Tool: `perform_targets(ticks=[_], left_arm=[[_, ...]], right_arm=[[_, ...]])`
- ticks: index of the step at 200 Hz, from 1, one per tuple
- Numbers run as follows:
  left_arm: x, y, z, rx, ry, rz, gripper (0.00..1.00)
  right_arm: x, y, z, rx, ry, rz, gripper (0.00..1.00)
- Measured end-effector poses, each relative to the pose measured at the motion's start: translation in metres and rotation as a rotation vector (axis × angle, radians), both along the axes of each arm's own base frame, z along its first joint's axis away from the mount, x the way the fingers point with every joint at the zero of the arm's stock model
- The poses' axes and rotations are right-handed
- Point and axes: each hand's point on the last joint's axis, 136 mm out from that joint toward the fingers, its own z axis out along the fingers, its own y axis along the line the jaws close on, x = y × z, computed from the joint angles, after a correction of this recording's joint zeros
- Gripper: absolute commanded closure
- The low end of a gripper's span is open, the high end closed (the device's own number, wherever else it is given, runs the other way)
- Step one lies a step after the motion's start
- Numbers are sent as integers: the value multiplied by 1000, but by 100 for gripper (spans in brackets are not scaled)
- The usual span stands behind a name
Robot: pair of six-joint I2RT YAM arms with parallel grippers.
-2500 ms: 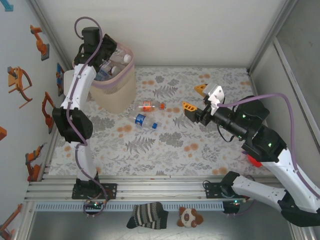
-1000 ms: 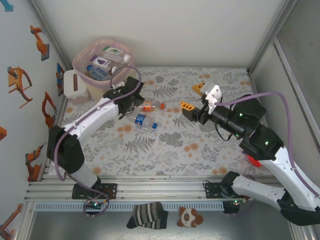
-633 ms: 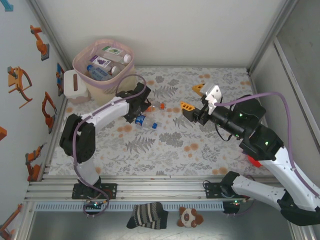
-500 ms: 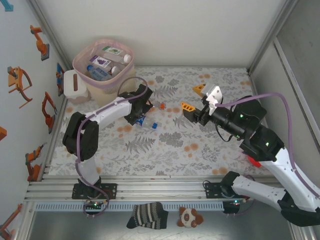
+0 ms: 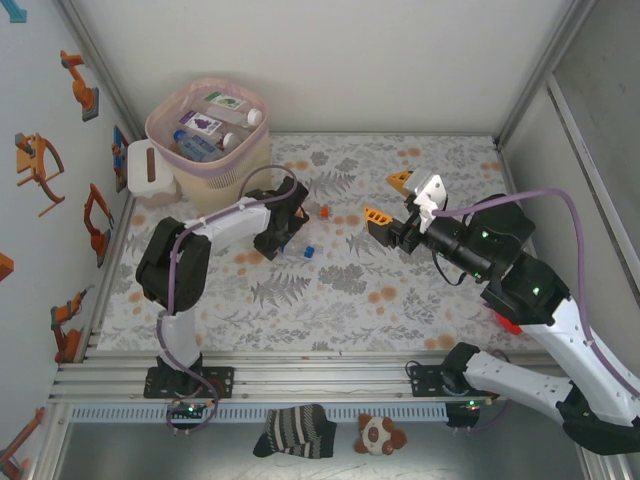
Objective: Put the plastic bottles in the bin
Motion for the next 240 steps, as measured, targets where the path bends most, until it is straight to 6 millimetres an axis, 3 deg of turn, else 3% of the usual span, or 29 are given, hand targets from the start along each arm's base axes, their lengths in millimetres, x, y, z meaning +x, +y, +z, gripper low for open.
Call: perform_targets(ticks=[54,95,139,164,240], left_arm=[[-4,2,-9,1,18,17,38],[-2,1,-9,0,9,19,48],[-5,7,-5,9,-6,22,53],[-5,9,10,-4,-37,22,53],[-1,10,85,-90,-202,-20,57]], right_arm=[[-1,0,0,3,1,0,36],[-1,-1,1,4,1,0,36],[-1,-1,1,4,1,0,35],[-1,-1,1,4,1,0,36],[1,2,-2,-3,7,0,36]])
